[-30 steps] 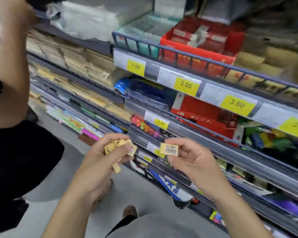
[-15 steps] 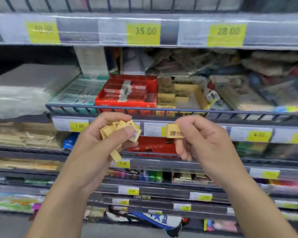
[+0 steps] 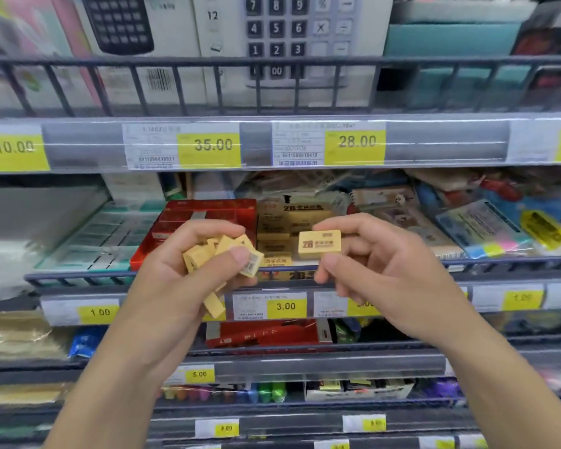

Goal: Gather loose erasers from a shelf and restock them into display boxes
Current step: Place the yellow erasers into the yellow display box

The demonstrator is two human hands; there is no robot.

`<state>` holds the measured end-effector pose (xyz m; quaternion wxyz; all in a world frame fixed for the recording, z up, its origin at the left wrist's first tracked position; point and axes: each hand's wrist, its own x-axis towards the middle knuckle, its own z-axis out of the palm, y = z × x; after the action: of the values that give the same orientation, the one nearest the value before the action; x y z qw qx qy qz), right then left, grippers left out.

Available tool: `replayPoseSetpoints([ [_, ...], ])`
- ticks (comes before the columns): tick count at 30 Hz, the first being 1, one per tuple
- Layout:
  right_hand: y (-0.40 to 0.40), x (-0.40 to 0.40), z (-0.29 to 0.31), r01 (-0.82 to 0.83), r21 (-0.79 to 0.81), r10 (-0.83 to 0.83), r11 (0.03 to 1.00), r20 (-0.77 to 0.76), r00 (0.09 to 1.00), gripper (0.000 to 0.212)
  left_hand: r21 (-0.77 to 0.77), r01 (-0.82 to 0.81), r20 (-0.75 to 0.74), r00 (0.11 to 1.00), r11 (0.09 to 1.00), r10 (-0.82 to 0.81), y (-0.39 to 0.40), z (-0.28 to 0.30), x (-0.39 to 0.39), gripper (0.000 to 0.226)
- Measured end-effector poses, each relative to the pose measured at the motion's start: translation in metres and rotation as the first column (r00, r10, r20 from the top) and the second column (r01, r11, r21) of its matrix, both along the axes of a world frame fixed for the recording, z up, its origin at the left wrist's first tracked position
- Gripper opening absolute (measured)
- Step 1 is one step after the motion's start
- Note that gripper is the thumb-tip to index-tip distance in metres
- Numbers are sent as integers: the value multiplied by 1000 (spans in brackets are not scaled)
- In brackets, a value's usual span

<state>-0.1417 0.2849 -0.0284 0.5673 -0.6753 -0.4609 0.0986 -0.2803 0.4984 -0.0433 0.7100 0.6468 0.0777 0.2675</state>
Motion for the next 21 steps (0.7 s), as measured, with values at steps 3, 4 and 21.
replayPoseSetpoints([
  [3,2,24,12,198,-128,-164,972,235,958,23,10,2,11,1000,1000,-2,5,6,7,40],
  [4,4,34,17,258,-182,-199,949,290,936,27,10,0,15,1000,1000,0,7,8,9,36],
  [21,52,77,21,438,-684,108,584,600,793,34,-14,-36,-48,998,999,35,26,7,23,44],
])
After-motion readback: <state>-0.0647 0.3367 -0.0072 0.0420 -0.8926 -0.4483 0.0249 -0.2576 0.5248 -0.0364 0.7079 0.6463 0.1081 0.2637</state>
